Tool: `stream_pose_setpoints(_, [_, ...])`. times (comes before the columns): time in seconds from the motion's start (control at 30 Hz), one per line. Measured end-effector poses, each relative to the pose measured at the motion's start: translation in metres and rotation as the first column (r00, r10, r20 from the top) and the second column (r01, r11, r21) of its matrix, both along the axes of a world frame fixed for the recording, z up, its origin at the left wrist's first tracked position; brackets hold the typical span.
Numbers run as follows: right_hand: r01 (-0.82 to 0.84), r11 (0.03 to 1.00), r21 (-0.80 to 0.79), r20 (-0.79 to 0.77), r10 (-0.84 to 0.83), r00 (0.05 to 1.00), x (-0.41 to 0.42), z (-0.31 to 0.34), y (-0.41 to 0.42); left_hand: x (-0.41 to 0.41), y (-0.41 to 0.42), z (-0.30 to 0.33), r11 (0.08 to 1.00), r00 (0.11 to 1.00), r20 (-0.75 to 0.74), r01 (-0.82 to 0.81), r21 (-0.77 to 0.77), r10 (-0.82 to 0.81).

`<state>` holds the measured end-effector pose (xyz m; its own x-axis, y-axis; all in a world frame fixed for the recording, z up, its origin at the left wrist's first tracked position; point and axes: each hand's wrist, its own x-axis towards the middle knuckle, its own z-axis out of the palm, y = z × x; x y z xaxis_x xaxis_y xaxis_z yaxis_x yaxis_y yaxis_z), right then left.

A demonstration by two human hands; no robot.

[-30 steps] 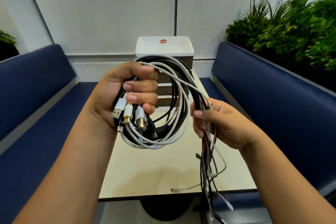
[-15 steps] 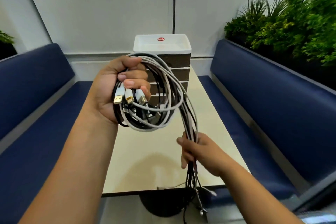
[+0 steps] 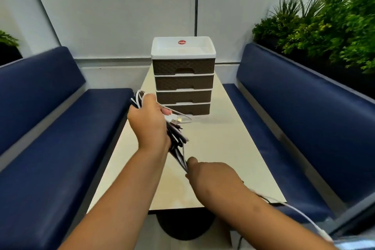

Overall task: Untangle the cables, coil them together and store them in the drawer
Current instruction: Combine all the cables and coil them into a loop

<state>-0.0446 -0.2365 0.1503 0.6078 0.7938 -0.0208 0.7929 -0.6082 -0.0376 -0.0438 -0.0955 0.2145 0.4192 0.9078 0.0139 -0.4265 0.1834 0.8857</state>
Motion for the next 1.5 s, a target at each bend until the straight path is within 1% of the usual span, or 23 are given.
stream_pose_setpoints(0.03, [-0.054,0.998,-0.025,0.047,0.055,0.997,-0.004,0.010,-0.001,0.000,-0.003,-0.003,0.995,0.997,-0.049,-0.048,0.090,0.052])
stream_pose_setpoints(0.07, [-0.106,0.993,-0.061,0.089,0.111,0.990,-0.006,0.020,-0.002,0.001,-0.005,-0.005,0.987,0.994,-0.076,-0.069,0.147,0.081])
stream_pose_setpoints(0.13, [-0.186,0.976,-0.112,0.129,0.200,0.971,-0.004,0.038,-0.007,0.001,-0.002,-0.006,0.976,0.989,-0.113,-0.073,0.203,0.097])
stream_pose_setpoints(0.23, [-0.255,0.962,-0.092,0.127,0.266,0.956,0.010,0.055,-0.016,0.000,0.002,-0.001,0.966,0.983,-0.167,-0.028,0.256,0.072])
stream_pose_setpoints(0.33, [-0.318,0.943,-0.098,0.136,0.329,0.934,0.019,0.068,-0.017,-0.002,-0.006,0.005,0.940,0.977,-0.206,0.024,0.341,0.050])
stream_pose_setpoints(0.43, [-0.400,0.912,-0.096,0.164,0.410,0.897,0.025,0.085,-0.015,-0.002,-0.011,0.011,0.916,0.948,-0.318,0.128,0.380,0.000])
stream_pose_setpoints(0.5, [-0.463,0.885,-0.049,0.137,0.465,0.875,0.029,0.099,-0.016,0.000,-0.010,0.015,0.903,0.886,-0.454,0.270,0.334,-0.096])
stream_pose_setpoints(0.57, [-0.504,0.861,0.068,0.046,0.501,0.864,0.032,0.112,-0.017,0.001,-0.010,0.020,0.875,0.793,-0.565,0.422,0.236,-0.230])
stream_pose_setpoints(0.63, [-0.506,0.832,0.228,-0.055,0.530,0.846,0.034,0.124,-0.018,-0.002,-0.010,0.023,0.795,0.676,-0.634,0.587,0.156,-0.375])
stream_pose_setpoints(0.7, [-0.482,0.815,0.323,-0.099,0.535,0.839,0.038,0.130,-0.017,-0.010,-0.013,0.028,0.690,0.582,-0.630,0.717,0.099,-0.514])
stream_pose_setpoints(0.8, [-0.483,0.800,0.357,-0.056,0.534,0.843,0.042,0.137,-0.016,-0.019,-0.015,0.027,0.554,0.465,-0.529,0.833,-0.011,-0.710])
stream_pose_setpoints(0.83, [-0.477,0.794,0.377,-0.044,0.530,0.847,0.043,0.139,-0.016,-0.020,-0.016,0.026,0.506,0.434,-0.487,0.862,-0.018,-0.758])
stream_pose_setpoints(0.9, [-0.458,0.779,0.428,-0.035,0.520,0.853,0.045,0.142,-0.017,-0.018,-0.016,0.022,0.470,0.426,-0.399,0.882,-0.016,-0.812])
stream_pose_setpoints(0.93, [-0.458,0.771,0.442,-0.025,0.521,0.853,0.047,0.143,-0.017,-0.017,-0.016,0.022,0.477,0.440,-0.353,0.879,-0.021,-0.826])
stream_pose_setpoints(1.0, [-0.478,0.765,0.432,0.008,0.527,0.850,0.050,0.142,-0.017,-0.017,-0.014,0.020,0.489,0.459,-0.313,0.872,-0.021,-0.832])
stream_pose_setpoints(1.07, [-0.490,0.767,0.414,0.017,0.532,0.846,0.054,0.138,-0.015,-0.017,-0.011,0.015,0.471,0.443,-0.292,0.881,-0.031,-0.848])
stream_pose_setpoints(1.13, [-0.495,0.762,0.417,0.004,0.544,0.839,0.060,0.134,-0.014,-0.016,-0.011,0.012,0.419,0.397,-0.228,0.906,-0.057,-0.889])
stream_pose_setpoints(1.23, [-0.473,0.765,0.437,-0.024,0.536,0.844,0.069,0.131,-0.014,-0.019,-0.010,0.007,0.296,0.289,-0.135,0.954,-0.036,-0.948])
stream_pose_setpoints(1.3, [-0.444,0.779,0.444,-0.037,0.510,0.859,0.074,0.131,-0.015,-0.019,-0.006,0.002,0.218,0.221,-0.140,0.975,0.036,-0.965])
stream_pose_setpoints(1.4, [-0.409,0.793,0.451,-0.063,0.486,0.872,0.079,0.133,-0.016,-0.019,0.001,0.001,0.146,0.187,-0.289,0.977,0.155,-0.939])
stream_pose_setpoints(1.5, [-0.410,0.798,0.442,-0.045,0.476,0.878,0.086,0.132,-0.015,-0.018,0.005,0.006,0.102,0.153,-0.384,0.984,0.149,-0.911])
